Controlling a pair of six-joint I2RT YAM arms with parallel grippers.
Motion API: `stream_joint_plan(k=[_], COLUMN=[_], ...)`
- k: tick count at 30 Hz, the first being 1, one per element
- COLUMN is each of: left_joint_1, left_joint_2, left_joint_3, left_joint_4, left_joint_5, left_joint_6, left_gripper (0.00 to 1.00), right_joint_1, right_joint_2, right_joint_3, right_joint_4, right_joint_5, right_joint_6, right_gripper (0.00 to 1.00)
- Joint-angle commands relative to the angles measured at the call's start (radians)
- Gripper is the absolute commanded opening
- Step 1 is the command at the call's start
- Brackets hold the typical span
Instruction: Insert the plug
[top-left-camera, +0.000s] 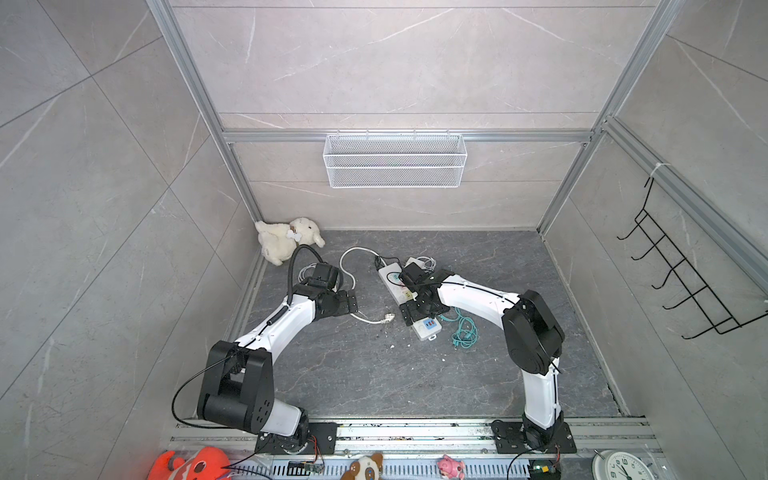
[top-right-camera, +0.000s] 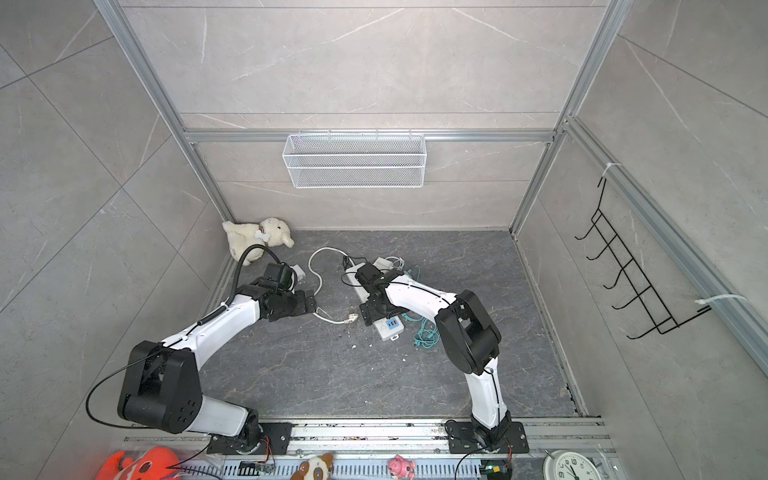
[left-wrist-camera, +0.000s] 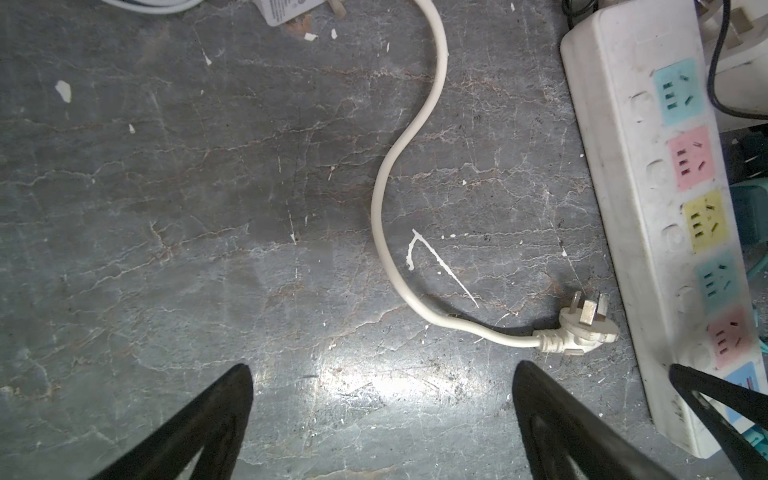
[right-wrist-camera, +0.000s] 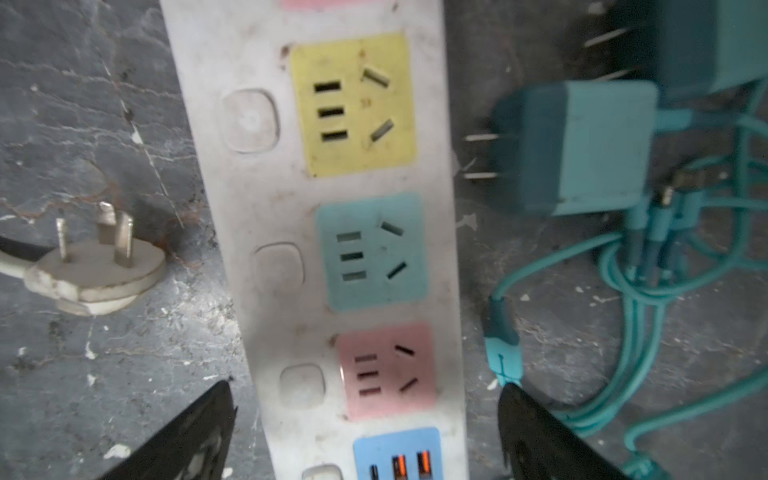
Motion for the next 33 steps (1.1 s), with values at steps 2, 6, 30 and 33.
stream_joint_plan(k=[2,6,30,33], left_joint_1=[0.010,0.012,0.055,0.059], left_joint_2=[-0.071,-0.115,-0.143,-0.139], left_joint_3=[-0.028,-0.056,-0.068,-0.062], left_joint_4=[0.025,0.027,0.040,0.035], left_joint_5=[0.024,0.027,0.015,0.017], left_joint_6=[-0.045,-0.064,-0.065,-0.063], left_gripper=[1.00,0.99,1.00,1.00], right_joint_1=[0.002,-0.003,0.189,0.241], right_joint_2=[0.036,0.051,0.065,0.072], right_joint_3=[0.030,0.030,0.049,0.050], right_joint_4=[0.007,0.011,0.019,0.041], right_joint_5=[-0.031,-0.034,-0.169,-0.171], right_joint_6=[-0.020,-0.017,0.288,0.371], right_gripper=[0.99,0.99,0.81,0.81])
